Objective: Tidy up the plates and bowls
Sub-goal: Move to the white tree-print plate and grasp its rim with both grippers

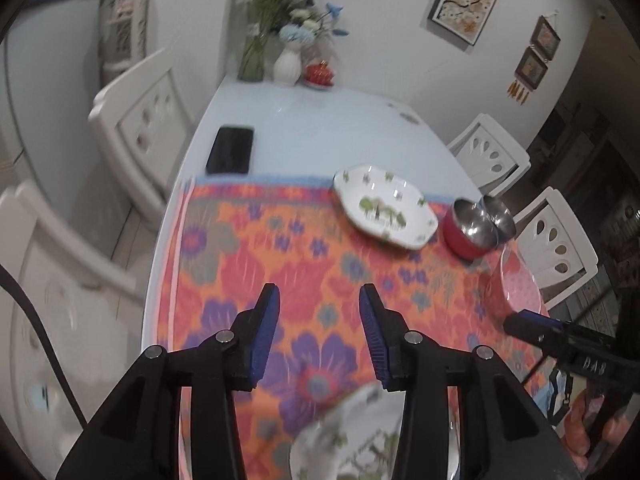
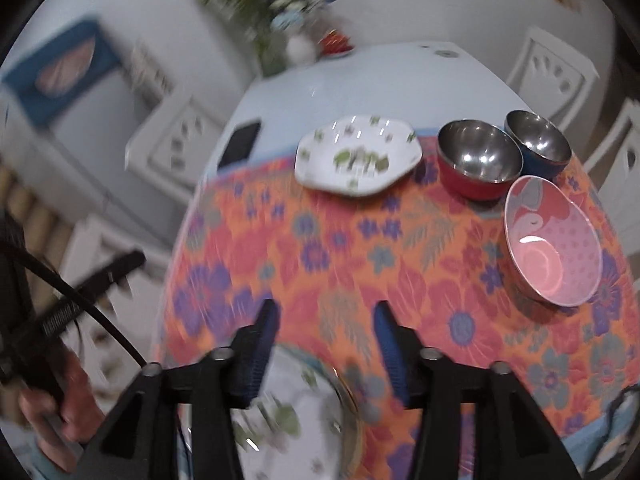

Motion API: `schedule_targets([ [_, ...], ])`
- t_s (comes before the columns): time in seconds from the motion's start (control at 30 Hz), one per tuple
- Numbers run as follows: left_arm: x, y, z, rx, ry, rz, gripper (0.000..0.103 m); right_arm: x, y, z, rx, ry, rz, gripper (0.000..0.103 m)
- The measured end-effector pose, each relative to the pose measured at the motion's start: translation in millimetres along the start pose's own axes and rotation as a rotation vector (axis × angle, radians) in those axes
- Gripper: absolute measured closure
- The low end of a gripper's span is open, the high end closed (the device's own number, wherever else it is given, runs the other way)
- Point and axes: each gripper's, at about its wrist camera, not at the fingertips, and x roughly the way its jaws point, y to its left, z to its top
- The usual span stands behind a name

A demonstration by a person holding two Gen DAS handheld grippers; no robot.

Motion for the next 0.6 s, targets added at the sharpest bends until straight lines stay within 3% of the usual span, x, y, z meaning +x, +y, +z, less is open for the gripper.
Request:
schedule_targets([
  [0.07,9,-3,17,0.021,-0.002,-0.018,0.064,4,-6,17,0.056,-0.021,0.014,0.051],
  [0.17,35,-7,40,0.032,0.025,-0.041,0.055,18,-18,43,0.138,-0.044,0.003,0.051],
  [0.33,91,-10,67,0.028,0.088,-0.088,0.055,55,-45,74,0.266,-0.050,-0.032,0.051],
  [0.6,183,-18,86,0.026,0.183,-0.140,0.056,136,-80,102,0.354,0.037,-0.095,0.051],
])
